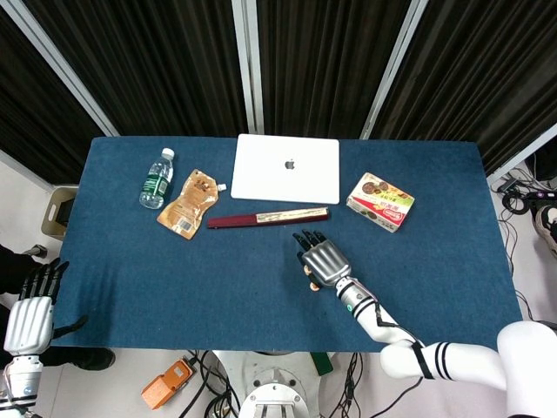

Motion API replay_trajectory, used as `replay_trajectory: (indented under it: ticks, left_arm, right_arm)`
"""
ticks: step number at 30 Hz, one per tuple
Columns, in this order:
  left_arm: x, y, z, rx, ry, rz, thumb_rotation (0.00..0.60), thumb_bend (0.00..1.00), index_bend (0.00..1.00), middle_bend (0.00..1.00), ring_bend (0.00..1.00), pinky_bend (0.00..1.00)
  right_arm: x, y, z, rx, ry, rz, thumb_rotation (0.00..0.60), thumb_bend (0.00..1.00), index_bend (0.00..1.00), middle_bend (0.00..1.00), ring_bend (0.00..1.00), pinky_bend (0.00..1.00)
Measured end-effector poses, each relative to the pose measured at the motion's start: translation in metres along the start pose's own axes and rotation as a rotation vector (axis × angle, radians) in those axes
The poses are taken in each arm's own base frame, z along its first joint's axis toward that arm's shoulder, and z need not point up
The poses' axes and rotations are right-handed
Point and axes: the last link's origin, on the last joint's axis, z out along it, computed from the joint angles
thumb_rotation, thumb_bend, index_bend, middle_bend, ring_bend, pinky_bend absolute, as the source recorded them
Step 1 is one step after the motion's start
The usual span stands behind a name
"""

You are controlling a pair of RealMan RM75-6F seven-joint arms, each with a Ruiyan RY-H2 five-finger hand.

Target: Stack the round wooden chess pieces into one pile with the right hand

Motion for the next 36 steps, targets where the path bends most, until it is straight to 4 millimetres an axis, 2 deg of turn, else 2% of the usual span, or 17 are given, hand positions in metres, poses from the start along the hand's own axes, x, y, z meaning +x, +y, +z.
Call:
replay_trajectory:
  ticks: [15, 22, 23, 27, 28, 31, 36]
  left_arm:
    - [-0.002, -0.001, 0.001, 0.002, -0.002, -0.002, 0.600, 0.05, 0.09, 0.01, 0.00, 0.00]
    - [-0.001, -0.002, -0.001, 0.006, -0.002, -0.002, 0.600, 0.05, 0.09, 0.01, 0.00, 0.00]
    - [-0.001, -0.003, -0.001, 0.007, -0.002, -0.003, 0.600, 0.05, 0.09, 0.01, 0.00, 0.00]
    - [-0.002, -0.002, 0.000, 0.004, -0.002, -0.004, 0.600, 0.05, 0.09, 0.01, 0.00, 0.00]
    - [-0.002, -0.001, 0.000, 0.002, -0.002, -0.005, 0.600, 0.05, 0.09, 0.01, 0.00, 0.00]
    - [-0.002, 0.000, 0.000, -0.004, -0.003, -0.004, 0.600, 0.05, 0.09, 0.01, 0.00, 0.00]
    - [-0.001, 0.001, 0.000, -0.005, 0.002, -0.002, 0.600, 0.05, 0.09, 0.01, 0.00, 0.00]
  right_arm:
    - [-0.001, 0.000, -0.005, 0.002, 0.004, -0.009, 0.600, 0.52, 0.45, 0.10, 0.06, 0.15]
    - [0.006, 0.001, -0.014, 0.010, 0.041, 0.003, 0.600, 0.52, 0.45, 0.10, 0.06, 0.15]
    - [0.008, 0.001, -0.016, 0.013, 0.049, 0.000, 0.600, 0.51, 0.45, 0.10, 0.06, 0.15]
    - [0.010, 0.004, -0.032, 0.039, 0.073, -0.033, 0.600, 0.34, 0.48, 0.10, 0.05, 0.15]
    - [0.008, 0.004, -0.037, 0.050, 0.071, -0.049, 0.600, 0.33, 0.48, 0.10, 0.04, 0.14]
    - [0.002, 0.004, -0.048, 0.077, 0.063, -0.088, 0.600, 0.32, 0.48, 0.09, 0.01, 0.11]
    - [-0.003, 0.003, -0.052, 0.117, 0.078, -0.167, 0.600, 0.32, 0.48, 0.06, 0.00, 0.09]
